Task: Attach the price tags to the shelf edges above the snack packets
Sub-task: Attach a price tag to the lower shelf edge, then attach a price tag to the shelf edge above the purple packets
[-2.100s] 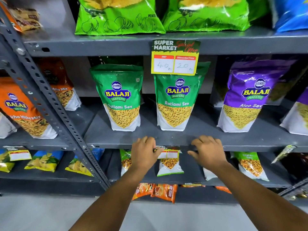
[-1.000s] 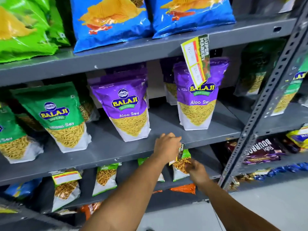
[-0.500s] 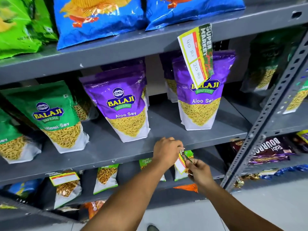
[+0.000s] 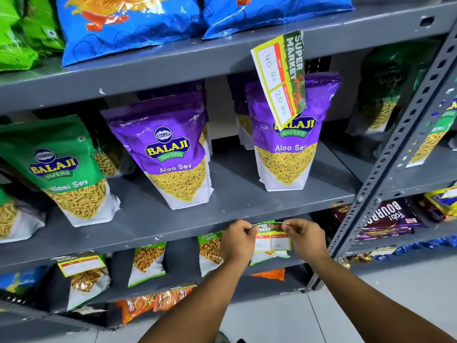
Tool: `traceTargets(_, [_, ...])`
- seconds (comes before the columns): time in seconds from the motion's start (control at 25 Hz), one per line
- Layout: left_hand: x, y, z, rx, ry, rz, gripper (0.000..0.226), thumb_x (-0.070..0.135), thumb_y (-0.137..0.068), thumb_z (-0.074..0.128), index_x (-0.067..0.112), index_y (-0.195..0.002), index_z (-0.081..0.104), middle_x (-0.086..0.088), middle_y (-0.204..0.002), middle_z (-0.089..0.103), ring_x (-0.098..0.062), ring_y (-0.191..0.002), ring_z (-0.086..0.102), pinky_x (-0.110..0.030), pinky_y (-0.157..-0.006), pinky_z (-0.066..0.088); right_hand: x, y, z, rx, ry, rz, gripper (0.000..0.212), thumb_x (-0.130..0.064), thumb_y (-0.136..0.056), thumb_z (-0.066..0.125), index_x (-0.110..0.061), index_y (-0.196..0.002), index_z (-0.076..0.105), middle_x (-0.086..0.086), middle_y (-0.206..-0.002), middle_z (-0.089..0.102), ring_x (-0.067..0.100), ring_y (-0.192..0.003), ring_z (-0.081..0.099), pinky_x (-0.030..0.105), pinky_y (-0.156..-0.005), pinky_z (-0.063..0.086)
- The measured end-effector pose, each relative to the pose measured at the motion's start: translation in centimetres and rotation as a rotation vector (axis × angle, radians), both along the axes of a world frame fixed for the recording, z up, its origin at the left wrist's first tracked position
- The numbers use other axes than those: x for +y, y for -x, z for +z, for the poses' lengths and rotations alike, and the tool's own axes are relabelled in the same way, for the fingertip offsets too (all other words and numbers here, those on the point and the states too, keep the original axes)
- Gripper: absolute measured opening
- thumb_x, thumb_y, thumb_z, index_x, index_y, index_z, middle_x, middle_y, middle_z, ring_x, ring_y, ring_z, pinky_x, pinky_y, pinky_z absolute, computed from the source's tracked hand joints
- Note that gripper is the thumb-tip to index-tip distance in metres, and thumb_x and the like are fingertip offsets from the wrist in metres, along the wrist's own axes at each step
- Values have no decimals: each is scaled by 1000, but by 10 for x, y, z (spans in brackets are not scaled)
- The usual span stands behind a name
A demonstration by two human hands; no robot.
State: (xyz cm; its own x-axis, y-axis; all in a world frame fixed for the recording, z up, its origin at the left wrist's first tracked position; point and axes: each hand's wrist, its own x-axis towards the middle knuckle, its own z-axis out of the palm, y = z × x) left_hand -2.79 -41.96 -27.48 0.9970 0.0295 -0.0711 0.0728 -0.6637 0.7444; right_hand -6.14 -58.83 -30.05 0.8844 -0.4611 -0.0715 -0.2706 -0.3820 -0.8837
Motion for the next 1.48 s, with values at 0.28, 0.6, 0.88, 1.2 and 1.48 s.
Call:
traceTargets(0.28, [-3, 1, -2, -18, -99, 37, 23, 43, -82, 65, 20, -80, 70, 2, -81, 76, -24, -77, 67, -32, -61, 54, 1, -7, 8, 70, 96, 17, 9, -29, -83, 68, -25, -87, 74, -14, -71, 69, 13, -77, 67, 34, -75, 54])
traceTargets(0.6, [0, 5, 8, -113, -68, 76, 24, 43, -85, 63, 21, -83, 70, 1, -83, 76, -22, -74, 67, -25, -52, 39, -4, -5, 20, 9, 135, 27, 22, -33, -82, 70, -19, -99, 75, -2, -91, 75, 14, -84, 68, 33, -79, 56])
traceTargets(0.88, [1, 0, 20, -135, -221, 32, 29, 49, -83, 62, 22, -90, 67, -3, -89, 76, -28, -85, 68, -27, -58, 42, -4, -14, 38, 86, 207, -41, 22, -43, -74, 74, -24, -82, 68, -3, -80, 75, 17, -76, 67, 32, -64, 53])
traceTargets(1.2, [6, -24, 48, -168, -455, -77, 50, 44, -68, 79, 15, -95, 49, -8, -100, 66, -34, -92, 64, -39, -69, 49, -17, -26, 69, 160, 604, 94, 43, -52, -65, 77, -22, -68, 45, -5, -64, 57, 22, -64, 56, 32, -57, 38])
traceTargets(1.48, [-1, -29, 93, -197, -17, -294, 34, 42, -70, 78, 22, -96, 67, 1, -94, 66, -17, -87, 63, -31, -76, 52, -38, -1, 95, -122, 552, 158, 25, -38, -78, 71, -22, -94, 64, -3, -80, 61, 20, -76, 60, 32, -67, 49])
